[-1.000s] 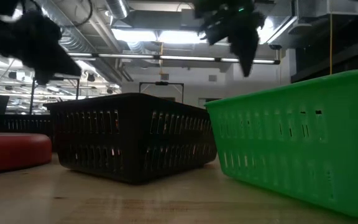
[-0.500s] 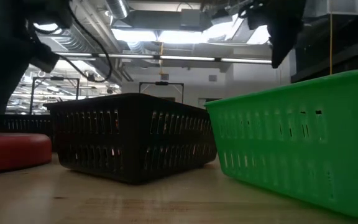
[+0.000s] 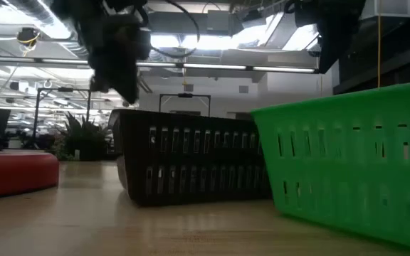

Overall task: Stack baskets by color
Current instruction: Stack the right black bin on top of the top black bin

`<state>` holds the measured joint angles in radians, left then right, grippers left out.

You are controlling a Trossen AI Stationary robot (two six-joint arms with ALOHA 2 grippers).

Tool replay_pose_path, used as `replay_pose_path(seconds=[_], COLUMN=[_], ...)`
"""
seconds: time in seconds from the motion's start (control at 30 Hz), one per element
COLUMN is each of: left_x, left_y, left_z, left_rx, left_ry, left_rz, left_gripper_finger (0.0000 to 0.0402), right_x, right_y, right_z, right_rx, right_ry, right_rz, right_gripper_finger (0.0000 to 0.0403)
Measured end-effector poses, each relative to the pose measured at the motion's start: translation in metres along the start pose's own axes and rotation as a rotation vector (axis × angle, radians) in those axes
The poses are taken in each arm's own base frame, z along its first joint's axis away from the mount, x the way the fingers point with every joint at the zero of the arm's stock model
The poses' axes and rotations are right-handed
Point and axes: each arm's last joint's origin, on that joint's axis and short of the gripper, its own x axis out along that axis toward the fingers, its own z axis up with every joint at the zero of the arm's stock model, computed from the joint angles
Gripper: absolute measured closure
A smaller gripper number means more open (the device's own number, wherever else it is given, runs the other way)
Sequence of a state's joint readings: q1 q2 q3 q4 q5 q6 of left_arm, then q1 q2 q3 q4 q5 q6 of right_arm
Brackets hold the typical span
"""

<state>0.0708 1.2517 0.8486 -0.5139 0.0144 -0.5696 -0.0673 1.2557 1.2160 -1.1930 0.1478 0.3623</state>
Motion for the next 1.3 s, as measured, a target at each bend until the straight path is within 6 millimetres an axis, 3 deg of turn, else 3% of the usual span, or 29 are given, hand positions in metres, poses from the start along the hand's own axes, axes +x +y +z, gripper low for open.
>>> replay_pose_path(seconds=[0.17, 0.27, 0.37, 0.57, 0.77, 0.93, 1.07, 1.2, 1.3], left_x=[-0.016, -0.011, 0.010, 0.076, 0.120, 0.149, 0.141, 0.120, 0.104], left_y=[-0.015, -0.021, -0.023, -0.023, -0.033, -0.052, -0.076, -0.086, -0.097], left_z=[0.003, -0.001, -0.006, -0.007, 0.030, 0.080, 0.103, 0.098, 0.093], left_rx=[0.084, 0.088, 0.095, 0.141, 0.251, 0.316, 0.424, 0.470, 0.467], left_ry=[0.074, 0.126, 0.197, 0.305, 0.239, 0.036, -0.021, 0.153, 0.256], left_rz=[-0.016, -0.058, -0.010, 0.024, 0.118, 0.117, 0.084, 0.092, -0.016], left_gripper_finger=[0.0370, 0.0370, 0.0370, 0.0370, 0.0370, 0.0370, 0.0370, 0.0370, 0.0370], right_x=[0.000, 0.000, 0.000, 0.000, 0.000, 0.000, 0.000, 0.000, 0.000], right_y=[0.000, 0.000, 0.000, 0.000, 0.000, 0.000, 0.000, 0.000, -0.001], right_z=[-0.001, -0.001, -0.001, 0.000, 0.000, 0.001, 0.001, -0.002, -0.004], right_rx=[-0.010, -0.011, -0.020, -0.027, -0.025, -0.024, -0.024, -0.030, -0.035], right_ry=[0.010, 0.010, 0.011, 0.003, -0.002, -0.006, -0.004, 0.021, 0.046], right_rz=[-0.004, -0.003, -0.002, 0.001, 0.003, 0.004, 0.004, -0.005, -0.006], right_gripper_finger=[0.0310, 0.0310, 0.0310, 0.0310, 0.0310, 0.0310, 0.0310, 0.0310, 0.0310])
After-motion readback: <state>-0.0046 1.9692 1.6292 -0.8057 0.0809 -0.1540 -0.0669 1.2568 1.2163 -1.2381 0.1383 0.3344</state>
